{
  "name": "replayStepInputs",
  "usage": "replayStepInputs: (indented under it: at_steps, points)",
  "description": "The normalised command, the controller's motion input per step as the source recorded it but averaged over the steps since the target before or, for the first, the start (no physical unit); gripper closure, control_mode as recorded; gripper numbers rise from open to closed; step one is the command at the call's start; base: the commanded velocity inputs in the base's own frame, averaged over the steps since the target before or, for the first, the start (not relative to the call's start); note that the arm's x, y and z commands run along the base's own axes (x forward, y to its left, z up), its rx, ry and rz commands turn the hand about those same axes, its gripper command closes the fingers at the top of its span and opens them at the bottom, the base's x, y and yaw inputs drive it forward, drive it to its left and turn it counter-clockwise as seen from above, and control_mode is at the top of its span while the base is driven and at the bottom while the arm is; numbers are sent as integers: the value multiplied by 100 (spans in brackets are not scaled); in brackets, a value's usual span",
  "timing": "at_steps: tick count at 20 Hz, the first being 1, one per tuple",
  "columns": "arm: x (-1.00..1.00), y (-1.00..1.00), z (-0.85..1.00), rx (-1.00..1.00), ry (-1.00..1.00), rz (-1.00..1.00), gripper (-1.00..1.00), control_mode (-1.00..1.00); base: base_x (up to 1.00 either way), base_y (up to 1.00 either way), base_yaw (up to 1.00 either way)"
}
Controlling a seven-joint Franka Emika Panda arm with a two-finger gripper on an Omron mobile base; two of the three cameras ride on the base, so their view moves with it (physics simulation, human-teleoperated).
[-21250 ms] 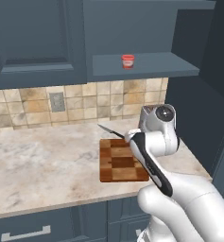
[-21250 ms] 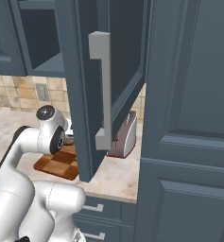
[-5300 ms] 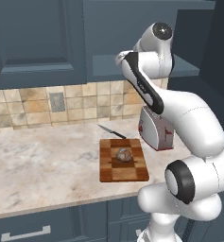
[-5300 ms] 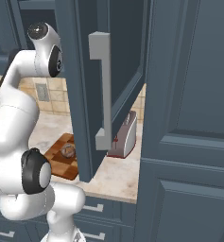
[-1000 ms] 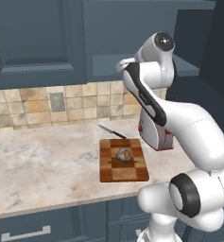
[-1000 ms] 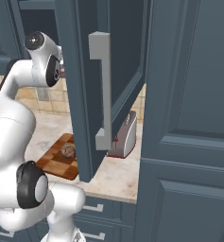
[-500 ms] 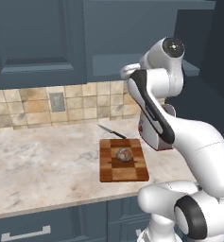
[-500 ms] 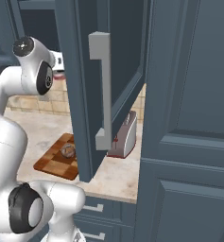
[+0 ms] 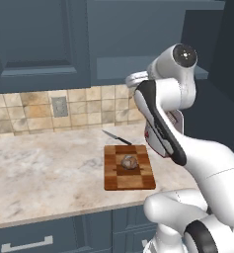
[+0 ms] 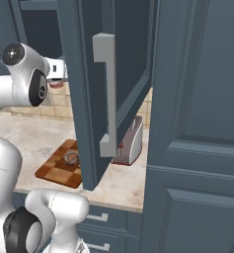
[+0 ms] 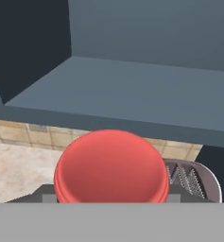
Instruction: Pick the bread, place it on the cutting board, pick the jam, place it on the counter, and close the cabinet.
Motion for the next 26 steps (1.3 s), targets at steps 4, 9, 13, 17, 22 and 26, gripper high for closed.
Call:
replayStepInputs:
  at_steps: [4, 9, 13, 17, 22, 26]
  points:
    - [-12, 21, -4, 0, 0, 0, 100, -100, 0, 0, 0]
    - [-8, 26, -10, 0, 0, 0, 100, -100, 0, 0, 0]
    - [-1, 32, -12, 0, 1, 0, 100, -100, 0, 0, 0]
    - [-6, 31, -15, 0, 2, 0, 100, -100, 0, 0, 0]
    - [-6, 31, -18, 0, 1, 0, 100, -100, 0, 0, 0]
    - [-6, 29, -23, 0, 0, 0, 100, -100, 0, 0, 0]
